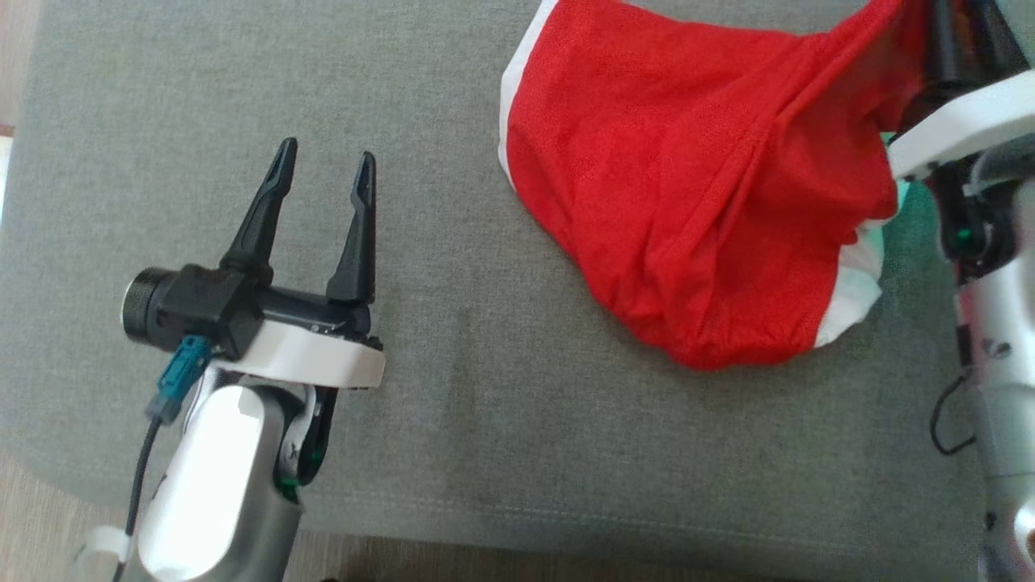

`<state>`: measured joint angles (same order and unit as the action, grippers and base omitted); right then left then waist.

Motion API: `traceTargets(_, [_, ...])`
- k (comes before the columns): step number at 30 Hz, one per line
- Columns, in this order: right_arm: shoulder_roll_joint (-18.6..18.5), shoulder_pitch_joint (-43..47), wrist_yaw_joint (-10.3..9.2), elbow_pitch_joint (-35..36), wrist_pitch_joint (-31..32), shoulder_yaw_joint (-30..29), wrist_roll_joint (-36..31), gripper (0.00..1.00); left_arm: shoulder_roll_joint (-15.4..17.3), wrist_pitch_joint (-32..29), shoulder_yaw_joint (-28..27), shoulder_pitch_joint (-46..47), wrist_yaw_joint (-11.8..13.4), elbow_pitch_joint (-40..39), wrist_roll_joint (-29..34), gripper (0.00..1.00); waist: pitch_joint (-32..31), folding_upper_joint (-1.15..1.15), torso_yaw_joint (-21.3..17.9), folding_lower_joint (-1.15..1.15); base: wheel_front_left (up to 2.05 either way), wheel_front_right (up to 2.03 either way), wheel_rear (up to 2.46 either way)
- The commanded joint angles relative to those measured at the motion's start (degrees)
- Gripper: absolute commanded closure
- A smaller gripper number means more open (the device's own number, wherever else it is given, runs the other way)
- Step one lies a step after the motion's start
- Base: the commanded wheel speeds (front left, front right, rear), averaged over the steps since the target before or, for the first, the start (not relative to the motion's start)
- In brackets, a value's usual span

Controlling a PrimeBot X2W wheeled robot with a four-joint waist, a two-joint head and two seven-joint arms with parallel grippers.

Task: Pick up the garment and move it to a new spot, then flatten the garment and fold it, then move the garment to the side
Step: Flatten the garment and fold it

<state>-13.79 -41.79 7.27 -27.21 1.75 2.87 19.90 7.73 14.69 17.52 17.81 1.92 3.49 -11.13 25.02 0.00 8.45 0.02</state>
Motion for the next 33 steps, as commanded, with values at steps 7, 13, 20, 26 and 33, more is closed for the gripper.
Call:
traceTargets(7, [-2.45,7.87,0.22,5.62,-10.07,3.4,-0.96,0.0,0.34,0.3,-4.1,-1.77,-0.53,-0.7,0.99,0.0,-4.9,0.0,-2.66,-0.02,0.0,0.0,0.0])
traceTargets(13, [-1.08,19.13,0.22,15.81,-9.74,0.91,-4.45,0.0,0.67,0.3,-5.37,-5.23,-0.31,-0.52,1.22,0.0,-9.25,0.0,-4.58,-0.02,0.0,0.0,0.0])
traceTargets(20, [3.52,31.66,0.22,27.8,-5.59,-1.97,-6.94,0.0,1.06,0.3,-5.95,-8.43,0.03,-0.77,1.41,0.0,-12.58,0.0,-6.01,-0.02,0.0,0.0,0.0])
traceTargets(26, [7.79,40.04,0.22,35.76,-2.32,-3.71,-8.14,0.0,1.21,0.3,-6.15,-10.68,0.59,-1.1,1.33,0.0,-14.24,0.0,-7.07,-0.02,0.0,0.0,0.0])
traceTargets(33, [9.6,42.7,0.22,38.63,-0.87,-4.77,-8.93,0.0,0.97,0.3,-5.5,-11.43,0.87,-1.27,1.22,0.0,-14.67,0.0,-7.37,-0.02,0.0,0.0,0.0])
